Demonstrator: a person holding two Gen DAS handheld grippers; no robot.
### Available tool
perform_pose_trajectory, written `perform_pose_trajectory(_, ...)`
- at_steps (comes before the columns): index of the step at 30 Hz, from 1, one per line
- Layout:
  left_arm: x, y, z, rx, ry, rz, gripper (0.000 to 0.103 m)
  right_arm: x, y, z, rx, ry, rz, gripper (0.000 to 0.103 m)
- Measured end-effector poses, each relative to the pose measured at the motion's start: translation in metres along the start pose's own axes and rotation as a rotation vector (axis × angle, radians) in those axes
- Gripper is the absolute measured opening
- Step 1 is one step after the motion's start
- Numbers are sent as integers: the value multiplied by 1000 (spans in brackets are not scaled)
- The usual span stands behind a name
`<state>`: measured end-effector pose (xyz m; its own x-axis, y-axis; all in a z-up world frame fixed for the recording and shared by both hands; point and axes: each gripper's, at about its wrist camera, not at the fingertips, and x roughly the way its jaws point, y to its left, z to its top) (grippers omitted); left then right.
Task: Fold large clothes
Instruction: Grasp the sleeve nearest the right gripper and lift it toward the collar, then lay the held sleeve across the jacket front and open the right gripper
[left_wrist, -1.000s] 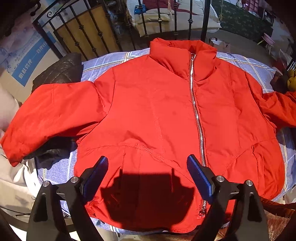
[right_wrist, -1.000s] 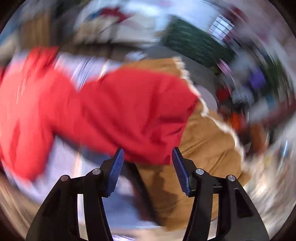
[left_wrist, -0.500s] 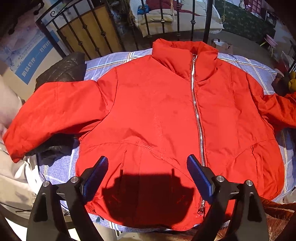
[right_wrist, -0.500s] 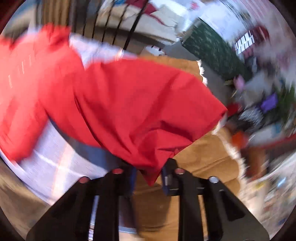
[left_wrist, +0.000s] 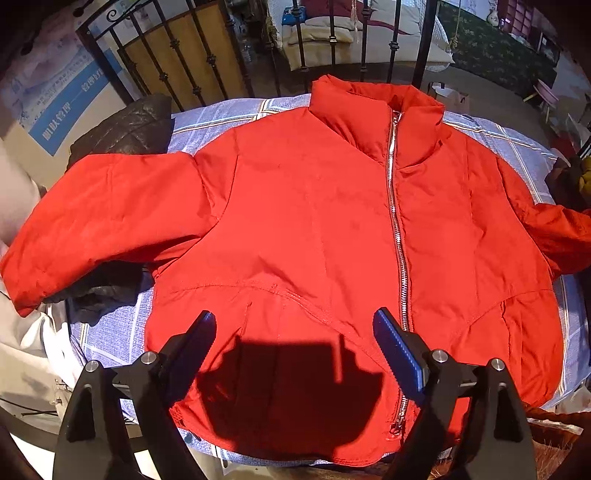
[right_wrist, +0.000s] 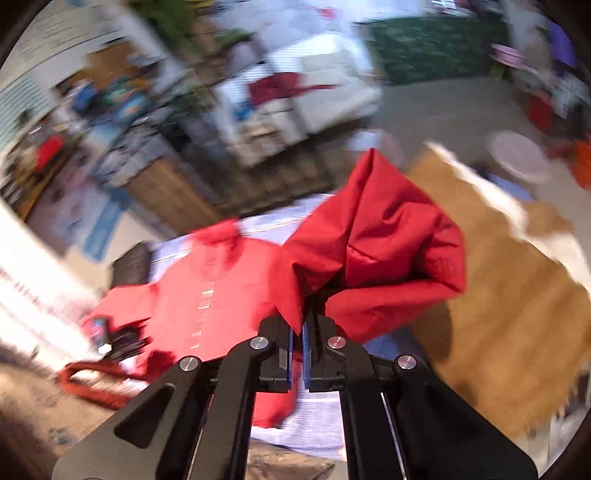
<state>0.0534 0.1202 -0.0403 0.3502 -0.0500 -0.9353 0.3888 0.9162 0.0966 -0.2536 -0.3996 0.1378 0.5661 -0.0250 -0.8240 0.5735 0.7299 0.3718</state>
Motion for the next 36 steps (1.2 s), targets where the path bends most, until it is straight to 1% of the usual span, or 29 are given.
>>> perform_pose_trajectory(2, 3, 1, -1, -4, 11, -6, 85, 11, -44, -10, 147, 35, -93, 3)
perform_pose_trajectory(3, 4, 2, -1, -5, 13, -9, 85, 15, -60, -15, 196, 40, -109, 3)
perform_pose_trajectory(4, 5, 4, 0, -5, 16, -10, 85, 20, -77, -19, 269, 41, -103, 3)
perform_pose_trajectory(5, 6, 5, 0, -4, 20, -8, 85, 22, -83, -17, 329, 26, -75, 3)
perform_pose_trajectory(6, 6, 6, 1, -1, 20, -5, 85, 18, -76, -14, 326, -4, -42, 3)
perform_pose_trajectory(7, 5, 7, 2, -2, 14, -2, 85, 15, -64, -8, 281, -34, -25, 3)
perform_pose_trajectory(8, 5, 8, 3, -7, 11, -1, 85, 15, -64, -8, 281, -34, -25, 3)
perform_pose_trajectory(9, 7, 9, 3, -14, 14, -6, 85, 14, -56, -3, 242, -46, -41, 3)
perform_pose_trajectory(11, 10, 10, 5, -24, 28, -21, 85, 27, -46, 10, 218, -3, -163, 3)
perform_pose_trajectory(12, 11, 10, 6, -26, 31, -26, 85, 35, -48, 15, 227, 18, -193, 3)
perform_pose_trajectory(13, 10, 9, 6, -25, 27, -26, 85, 49, -56, 17, 242, 62, -230, 3)
perform_pose_trajectory(15, 7, 10, 7, -25, 10, -23, 85, 78, -78, 8, 215, 168, -348, 3)
perform_pose_trajectory(16, 5, 11, 6, -25, 8, -20, 85, 86, -92, 2, 234, 184, -353, 3)
perform_pose_trajectory(17, 4, 12, 6, -26, 5, -16, 85, 91, -103, -6, 276, 180, -338, 4)
perform_pose_trajectory(18, 2, 14, 5, -27, 2, -12, 85, 91, -107, -9, 324, 158, -314, 4)
perform_pose_trajectory(19, 1, 17, 4, -32, -2, -4, 85, 89, -103, -9, 325, 141, -312, 8)
perform_pose_trajectory(21, 3, 21, 1, -48, 9, 3, 85, 85, -85, -6, 234, 123, -337, 15)
perform_pose_trajectory(22, 5, 22, 1, -54, 17, 4, 85, 84, -74, -5, 151, 128, -363, 25)
perform_pose_trajectory(23, 7, 23, 0, -60, 26, 9, 85, 81, -66, -6, 89, 134, -377, 44)
perform_pose_trajectory(24, 8, 24, 1, -62, 28, 11, 85, 76, -62, -7, 56, 132, -376, 54)
perform_pose_trajectory(25, 8, 23, 2, -62, 27, 12, 85, 64, -56, -8, 25, 112, -353, 72)
perform_pose_trajectory(26, 7, 21, 3, -58, 24, 14, 85, 56, -54, -8, 18, 97, -351, 92)
perform_pose_trajectory(27, 5, 18, 5, -52, 19, 17, 85, 43, -52, -9, 10, 70, -393, 96)
perform_pose_trajectory(28, 4, 15, 7, -42, 12, 17, 85, 34, -51, -10, 6, 52, -418, 96)
perform_pose_trajectory(29, 3, 11, 10, -29, 6, 15, 85, 24, -52, -12, 12, 37, -417, 96)
perform_pose_trajectory(31, 3, 1, 14, 0, -3, 7, 85, 14, -62, -14, 71, 7, -351, 96)
perform_pose_trajectory(32, 3, -5, 17, 16, -5, 1, 85, 13, -70, -16, 126, -12, -302, 96)
perform_pose_trajectory(34, 1, -16, 20, 43, -13, -5, 85, 18, -86, -19, 237, -18, -231, 96)
perform_pose_trajectory(36, -3, -24, 23, 64, -29, -15, 85, 28, -104, -26, 335, -20, -183, 96)
